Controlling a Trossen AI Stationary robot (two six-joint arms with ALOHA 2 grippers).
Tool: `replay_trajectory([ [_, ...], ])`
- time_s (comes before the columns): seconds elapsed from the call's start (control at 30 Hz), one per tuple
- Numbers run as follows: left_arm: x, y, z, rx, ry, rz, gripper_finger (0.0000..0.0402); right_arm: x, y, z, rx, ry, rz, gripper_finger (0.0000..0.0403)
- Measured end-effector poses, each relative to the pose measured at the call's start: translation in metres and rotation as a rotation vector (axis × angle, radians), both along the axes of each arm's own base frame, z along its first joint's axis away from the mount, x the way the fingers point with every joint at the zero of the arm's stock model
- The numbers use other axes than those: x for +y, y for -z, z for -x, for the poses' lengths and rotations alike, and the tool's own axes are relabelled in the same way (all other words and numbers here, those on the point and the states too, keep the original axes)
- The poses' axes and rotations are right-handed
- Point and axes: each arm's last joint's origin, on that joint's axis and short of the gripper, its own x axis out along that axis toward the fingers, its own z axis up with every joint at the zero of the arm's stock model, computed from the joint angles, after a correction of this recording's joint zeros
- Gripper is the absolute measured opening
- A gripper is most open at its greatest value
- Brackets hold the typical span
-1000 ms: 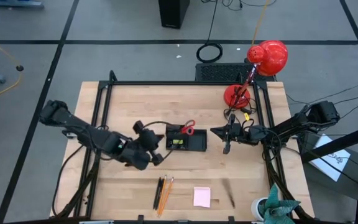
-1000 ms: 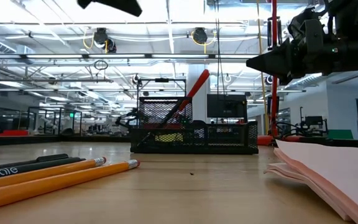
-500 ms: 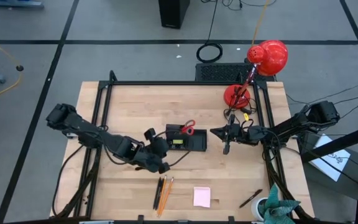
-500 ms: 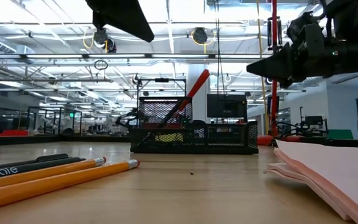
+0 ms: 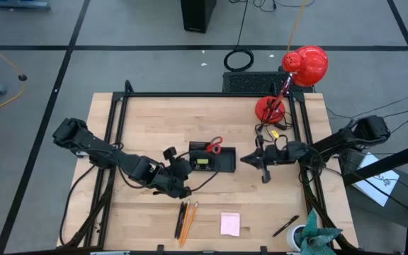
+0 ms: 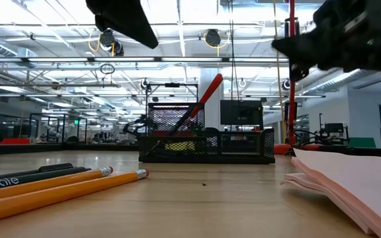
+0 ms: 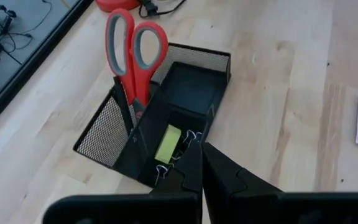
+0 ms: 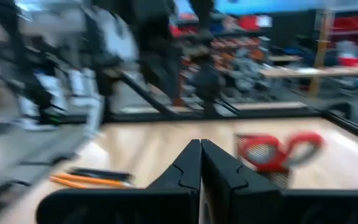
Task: Pick and place office supplies into organizer
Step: Put the black pen into the black desk organizer
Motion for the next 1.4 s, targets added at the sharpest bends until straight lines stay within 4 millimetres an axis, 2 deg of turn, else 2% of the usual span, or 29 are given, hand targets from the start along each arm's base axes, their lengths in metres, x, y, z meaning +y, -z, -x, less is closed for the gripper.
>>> replay_trajectory([
  [0.27,-0.007,0.016,0.010,0.042,0.023,-0.024,0.0003,0.006,-0.019,0.017,-0.028,-0.282,-0.104,0.0004],
  [0.37,-0.008,0.022,0.013,0.052,0.016,-0.018,0.0004,0.005,-0.018,0.021,0.014,-0.273,-0.104,0.0004],
  [0.57,-0.012,0.026,0.016,0.049,0.000,0.033,0.0003,0.001,-0.011,0.019,0.079,-0.137,-0.084,0.0004],
  [0.73,-0.022,0.027,0.020,0.038,-0.057,0.229,0.0007,0.001,-0.003,0.015,0.124,-0.112,-0.047,0.0004],
  [0.83,-0.034,0.035,0.023,0.055,-0.065,0.283,0.0002,0.000,0.002,0.012,0.151,-0.068,-0.029,0.0004],
  [0.97,-0.058,0.054,0.029,0.120,-0.065,0.357,0.0003,0.000,0.005,0.010,0.155,-0.052,-0.017,0.0004],
  [1.17,-0.086,0.083,0.035,0.208,-0.155,0.486,0.0004,0.001,0.003,0.008,0.121,-0.053,-0.017,0.0004],
  [1.4,-0.111,0.089,0.028,0.218,-0.164,0.524,0.0013,0.001,0.003,0.007,0.124,-0.052,-0.017,0.0004],
])
